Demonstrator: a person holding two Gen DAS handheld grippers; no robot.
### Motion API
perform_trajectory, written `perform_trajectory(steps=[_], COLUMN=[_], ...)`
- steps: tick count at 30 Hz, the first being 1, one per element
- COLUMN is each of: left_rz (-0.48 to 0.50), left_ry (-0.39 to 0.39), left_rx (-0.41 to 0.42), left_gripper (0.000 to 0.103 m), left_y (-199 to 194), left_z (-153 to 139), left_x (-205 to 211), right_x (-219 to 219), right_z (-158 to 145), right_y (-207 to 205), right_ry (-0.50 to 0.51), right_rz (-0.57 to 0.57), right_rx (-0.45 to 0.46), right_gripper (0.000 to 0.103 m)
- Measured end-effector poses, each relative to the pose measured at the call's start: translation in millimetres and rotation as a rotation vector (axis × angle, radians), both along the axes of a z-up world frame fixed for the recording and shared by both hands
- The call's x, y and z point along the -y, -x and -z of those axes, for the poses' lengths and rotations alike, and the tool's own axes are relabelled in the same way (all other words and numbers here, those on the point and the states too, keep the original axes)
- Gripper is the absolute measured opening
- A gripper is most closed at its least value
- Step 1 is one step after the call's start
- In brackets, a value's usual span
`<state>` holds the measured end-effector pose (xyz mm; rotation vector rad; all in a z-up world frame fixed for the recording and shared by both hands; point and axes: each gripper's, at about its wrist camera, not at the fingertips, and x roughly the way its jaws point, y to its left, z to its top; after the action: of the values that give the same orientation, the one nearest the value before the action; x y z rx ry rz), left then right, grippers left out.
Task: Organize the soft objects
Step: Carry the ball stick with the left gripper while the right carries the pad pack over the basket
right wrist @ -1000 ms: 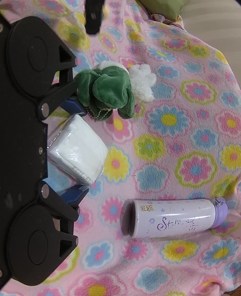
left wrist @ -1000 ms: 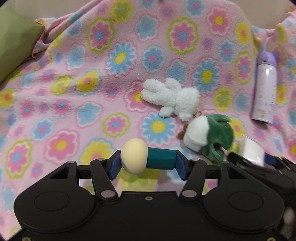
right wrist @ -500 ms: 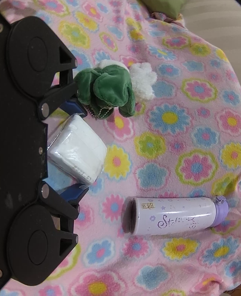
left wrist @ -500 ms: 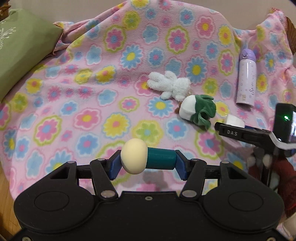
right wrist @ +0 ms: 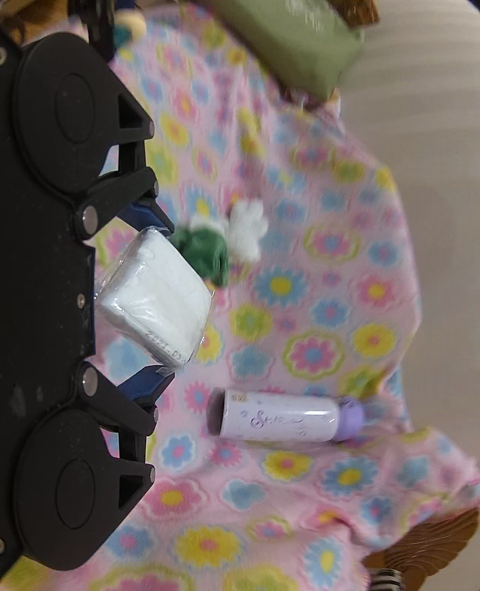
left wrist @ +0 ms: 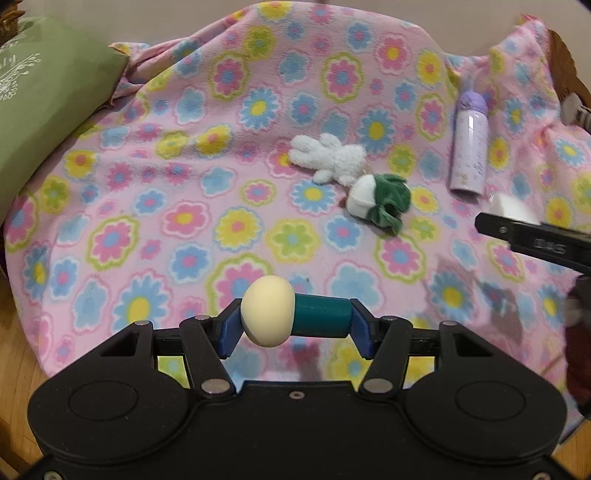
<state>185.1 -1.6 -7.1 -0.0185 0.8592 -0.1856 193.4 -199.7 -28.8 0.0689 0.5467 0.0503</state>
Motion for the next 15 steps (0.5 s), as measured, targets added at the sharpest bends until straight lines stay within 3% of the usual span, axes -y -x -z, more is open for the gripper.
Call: perform_trajectory(steps=[9, 15], left_rz=[0.122, 0.167], left_ry=[-0.025, -0.037], left_rx=[-0.103, -0.204], left_gripper=[0.056, 0.056], left_y=[36, 55], left_z=[-3, 3], left_x=[7, 5], right_x=[-34, -47], right_z=[-21, -6], right_y=[92, 132], right_ry=[-0.024, -0.043], right_rz=[-0.159, -0.179], right_rx=[-0.068, -0.209], right_gripper=[0.076, 0.076])
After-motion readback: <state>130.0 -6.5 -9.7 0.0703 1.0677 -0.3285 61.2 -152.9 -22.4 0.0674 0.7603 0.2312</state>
